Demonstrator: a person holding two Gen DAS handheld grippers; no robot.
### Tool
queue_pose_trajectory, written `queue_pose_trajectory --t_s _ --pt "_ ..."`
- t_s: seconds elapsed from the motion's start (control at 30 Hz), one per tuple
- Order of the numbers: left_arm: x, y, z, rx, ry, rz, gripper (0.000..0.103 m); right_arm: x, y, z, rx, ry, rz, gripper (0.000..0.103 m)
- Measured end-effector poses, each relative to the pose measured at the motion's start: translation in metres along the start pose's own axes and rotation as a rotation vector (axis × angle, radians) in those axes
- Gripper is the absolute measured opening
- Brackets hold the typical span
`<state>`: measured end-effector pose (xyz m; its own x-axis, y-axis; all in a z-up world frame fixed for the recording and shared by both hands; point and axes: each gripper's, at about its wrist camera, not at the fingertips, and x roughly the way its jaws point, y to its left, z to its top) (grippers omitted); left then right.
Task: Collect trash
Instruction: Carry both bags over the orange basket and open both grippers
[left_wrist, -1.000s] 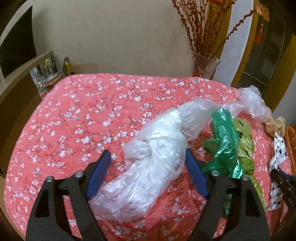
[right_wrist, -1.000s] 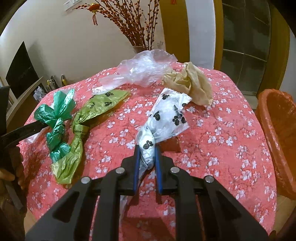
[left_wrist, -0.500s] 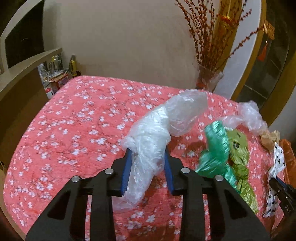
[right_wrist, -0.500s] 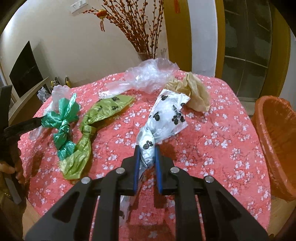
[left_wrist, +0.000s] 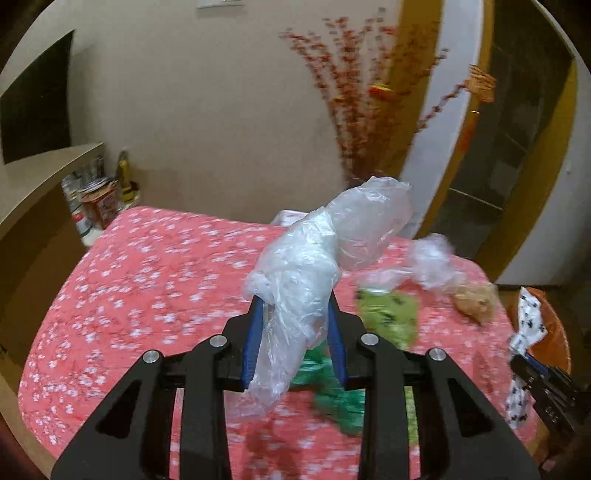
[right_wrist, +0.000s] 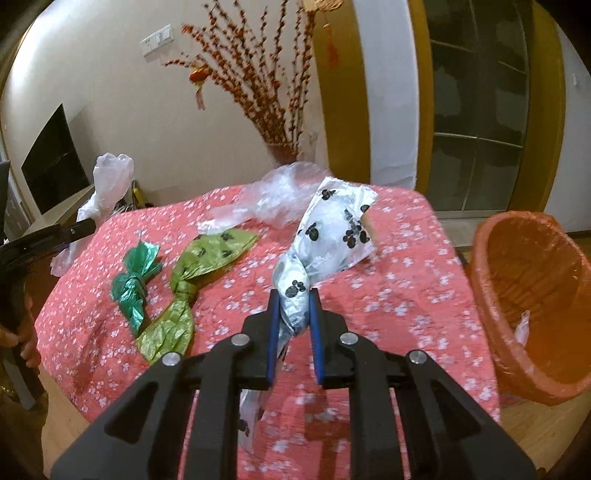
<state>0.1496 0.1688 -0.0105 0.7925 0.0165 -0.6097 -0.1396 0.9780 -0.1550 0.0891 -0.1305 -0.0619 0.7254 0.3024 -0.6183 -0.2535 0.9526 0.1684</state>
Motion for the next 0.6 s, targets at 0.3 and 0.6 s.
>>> queue_pose_trajectory --t_s 0.3,0.6 --pt "-0.003 -0.071 -0.007 0.102 0.015 -0.135 0.032 -0.023 -0.053 -0.001 0.09 -0.039 -0.076 0.016" --pt "0.01 -0.154 -0.023 0.188 0.073 -0.28 0.032 -0.045 -0.118 -0.007 0.2 -0.082 -0.191 0.016"
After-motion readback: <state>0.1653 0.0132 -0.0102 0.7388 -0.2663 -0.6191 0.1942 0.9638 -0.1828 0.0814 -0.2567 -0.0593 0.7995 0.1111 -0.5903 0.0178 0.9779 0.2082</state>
